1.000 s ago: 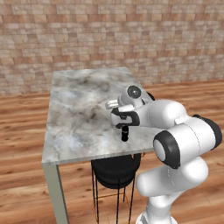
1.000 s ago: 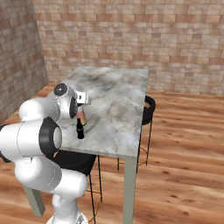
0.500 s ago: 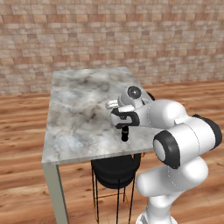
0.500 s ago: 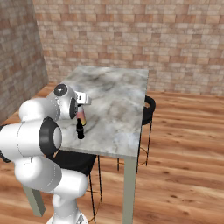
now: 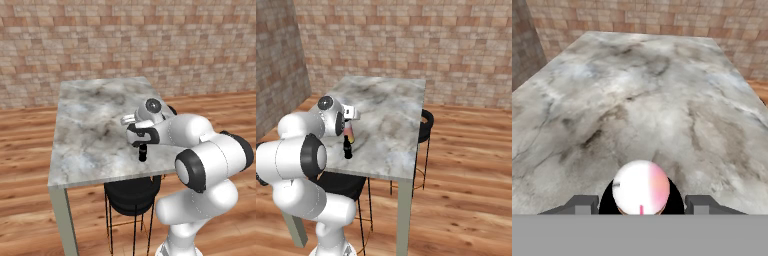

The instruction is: Place the large bottle from the dining counter next to the other large bottle outside the sink, and place the small bottle from the dining counter next to the other small bottle inside the sink.

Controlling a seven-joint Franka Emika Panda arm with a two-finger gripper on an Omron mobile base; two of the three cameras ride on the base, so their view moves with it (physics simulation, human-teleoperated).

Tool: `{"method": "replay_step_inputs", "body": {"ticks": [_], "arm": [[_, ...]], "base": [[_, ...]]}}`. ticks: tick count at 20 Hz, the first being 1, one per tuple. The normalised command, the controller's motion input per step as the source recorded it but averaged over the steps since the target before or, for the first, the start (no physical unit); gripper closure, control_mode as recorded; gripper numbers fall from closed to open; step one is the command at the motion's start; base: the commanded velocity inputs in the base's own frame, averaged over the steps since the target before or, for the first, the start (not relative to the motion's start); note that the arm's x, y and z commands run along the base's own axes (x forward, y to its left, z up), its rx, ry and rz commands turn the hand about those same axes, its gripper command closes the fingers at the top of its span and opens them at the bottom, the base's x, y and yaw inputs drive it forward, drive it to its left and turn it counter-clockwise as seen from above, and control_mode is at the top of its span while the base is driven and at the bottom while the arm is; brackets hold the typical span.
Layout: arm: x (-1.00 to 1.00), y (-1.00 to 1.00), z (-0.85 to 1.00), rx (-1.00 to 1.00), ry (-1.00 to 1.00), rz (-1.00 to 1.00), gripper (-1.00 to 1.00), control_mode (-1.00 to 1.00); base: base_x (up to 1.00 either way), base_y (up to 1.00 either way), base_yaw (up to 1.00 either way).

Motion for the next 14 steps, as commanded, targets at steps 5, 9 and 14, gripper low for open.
{"method": "replay_step_inputs", "body": {"ticks": [5,9,14], "arm": [[0.0,0.0,0.0,0.0,0.0,0.0,1.0,1.0],[0.0,0.0,0.0,0.0,0.0,0.0,1.0,1.0],[0.0,0.0,0.0,0.0,0.0,0.0,1.0,1.0]], "base": [[0.0,0.05,0.0],[0.0,0.33,0.0],[0.06,0.53,0.02]]}}
